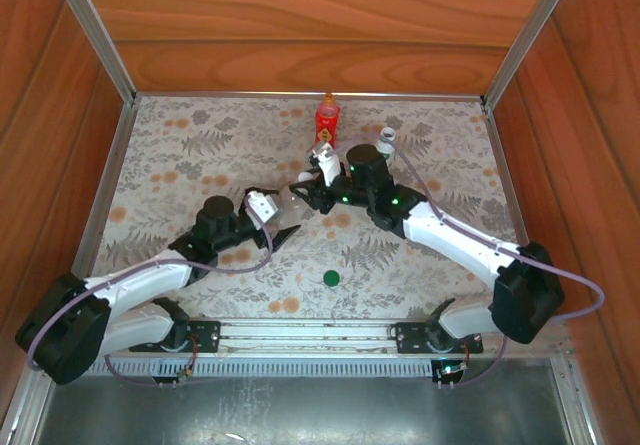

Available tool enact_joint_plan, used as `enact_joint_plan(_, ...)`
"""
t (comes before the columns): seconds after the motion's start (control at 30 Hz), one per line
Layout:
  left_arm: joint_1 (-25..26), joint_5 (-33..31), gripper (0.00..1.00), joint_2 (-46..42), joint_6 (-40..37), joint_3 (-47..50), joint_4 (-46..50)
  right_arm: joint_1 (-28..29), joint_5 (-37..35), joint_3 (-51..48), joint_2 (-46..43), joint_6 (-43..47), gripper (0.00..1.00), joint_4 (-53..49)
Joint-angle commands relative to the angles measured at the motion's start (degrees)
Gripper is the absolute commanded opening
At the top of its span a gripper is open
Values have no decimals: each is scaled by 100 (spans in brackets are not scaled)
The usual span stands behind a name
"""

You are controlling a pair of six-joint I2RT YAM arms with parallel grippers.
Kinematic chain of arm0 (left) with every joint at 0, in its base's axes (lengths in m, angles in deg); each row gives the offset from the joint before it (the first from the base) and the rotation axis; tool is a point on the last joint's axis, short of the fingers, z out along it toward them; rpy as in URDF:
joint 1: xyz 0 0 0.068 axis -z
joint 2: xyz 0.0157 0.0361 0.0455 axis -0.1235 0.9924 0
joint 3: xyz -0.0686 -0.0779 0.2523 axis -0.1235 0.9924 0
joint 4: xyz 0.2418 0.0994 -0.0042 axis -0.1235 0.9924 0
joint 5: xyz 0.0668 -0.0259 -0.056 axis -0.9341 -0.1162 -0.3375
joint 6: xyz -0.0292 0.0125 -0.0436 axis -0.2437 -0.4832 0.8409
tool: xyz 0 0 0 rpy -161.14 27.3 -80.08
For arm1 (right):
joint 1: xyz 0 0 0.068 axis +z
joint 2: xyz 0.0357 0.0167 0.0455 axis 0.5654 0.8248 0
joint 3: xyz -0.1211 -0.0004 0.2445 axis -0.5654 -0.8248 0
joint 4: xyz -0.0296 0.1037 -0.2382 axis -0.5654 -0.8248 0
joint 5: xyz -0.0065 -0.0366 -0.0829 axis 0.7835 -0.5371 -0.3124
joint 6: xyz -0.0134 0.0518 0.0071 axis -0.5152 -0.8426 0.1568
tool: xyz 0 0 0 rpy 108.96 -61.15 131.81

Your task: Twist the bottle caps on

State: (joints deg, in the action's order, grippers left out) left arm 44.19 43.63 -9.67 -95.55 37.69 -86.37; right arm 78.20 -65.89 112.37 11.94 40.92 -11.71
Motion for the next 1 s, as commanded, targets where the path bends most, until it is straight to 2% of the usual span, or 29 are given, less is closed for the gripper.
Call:
enact_joint_plan(0.0,-144,-915,100,-398,399,321,-36,-104,-862,506,453,238,30,-208)
enact_joint_plan(0.2,-223,-1380,100,-889,809,674,-33,-217,-1149,1763,1787,534,34,-359)
enact_joint_plan(0.37,-236,-1498,100,-937,1074,752,-36,-344,-1073,2956,2843,596,36,-728)
enact_joint_plan(0.6,-240,-1530,100,-882,1195,721,-40,-382,-1278,3966,3907,989,39,-1033)
enact_joint_plan(0.83,-230,-1438,100,-948,1286,660,-55,-390,-1092,4197,4242,1116,46,-1219)
enact_joint_plan(0.97,-234,-1602,100,-970,1392,651,-55,-390,-1051,4200,4210,1050,55,-1257)
